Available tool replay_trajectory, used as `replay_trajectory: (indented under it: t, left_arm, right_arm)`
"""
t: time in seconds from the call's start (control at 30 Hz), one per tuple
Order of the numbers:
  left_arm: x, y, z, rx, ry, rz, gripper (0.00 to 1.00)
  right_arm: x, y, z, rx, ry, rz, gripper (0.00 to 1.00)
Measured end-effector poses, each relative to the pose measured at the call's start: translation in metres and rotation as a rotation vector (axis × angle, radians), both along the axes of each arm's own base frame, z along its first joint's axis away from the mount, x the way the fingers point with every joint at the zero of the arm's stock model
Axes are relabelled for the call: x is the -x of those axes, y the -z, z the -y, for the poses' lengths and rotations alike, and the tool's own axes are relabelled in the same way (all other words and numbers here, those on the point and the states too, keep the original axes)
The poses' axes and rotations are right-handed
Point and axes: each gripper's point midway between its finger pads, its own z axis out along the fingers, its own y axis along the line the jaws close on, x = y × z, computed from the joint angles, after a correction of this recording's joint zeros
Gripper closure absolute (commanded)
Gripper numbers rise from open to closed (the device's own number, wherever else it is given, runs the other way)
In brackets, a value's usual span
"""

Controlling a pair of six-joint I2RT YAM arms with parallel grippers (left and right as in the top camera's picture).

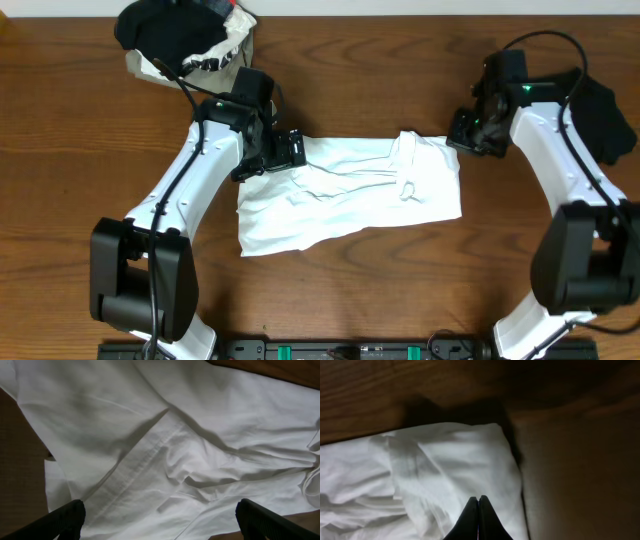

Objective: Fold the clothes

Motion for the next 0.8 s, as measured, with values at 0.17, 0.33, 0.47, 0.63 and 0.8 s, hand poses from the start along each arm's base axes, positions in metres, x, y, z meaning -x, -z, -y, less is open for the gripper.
replay_trajectory:
  t: [0.17,0.33,0.47,0.63,0.8]
  left_arm:
    - [0.000,0.000,0.000,0.000,0.000,0.000,0.02]
    - [0.000,0.000,0.000,0.000,0.000,-0.001,0.02]
    - [0.000,0.000,0.000,0.000,0.000,-0.001,0.02]
    - [0.001,0.000,0.000,-0.001,0.000,-0.003,0.02]
    - [0.003,0.001,-0.001,-0.003,0.000,-0.011,0.02]
  right_arm:
    - [-0.004,0.027,-0.010,-0.039,-0.018,-0.041,0.98]
    - [-0.006,0.054,-0.017,-0.054,-0.043,-0.077,0.98]
    - [-0.009,0.062,-0.018,-0.059,-0.048,-0.078,0.99]
    - [-0.002,0.060,-0.018,-0.064,-0.047,-0.104,0.98]
    - [0.004,0.021,-0.015,-0.065,-0.044,-0.072,0.48]
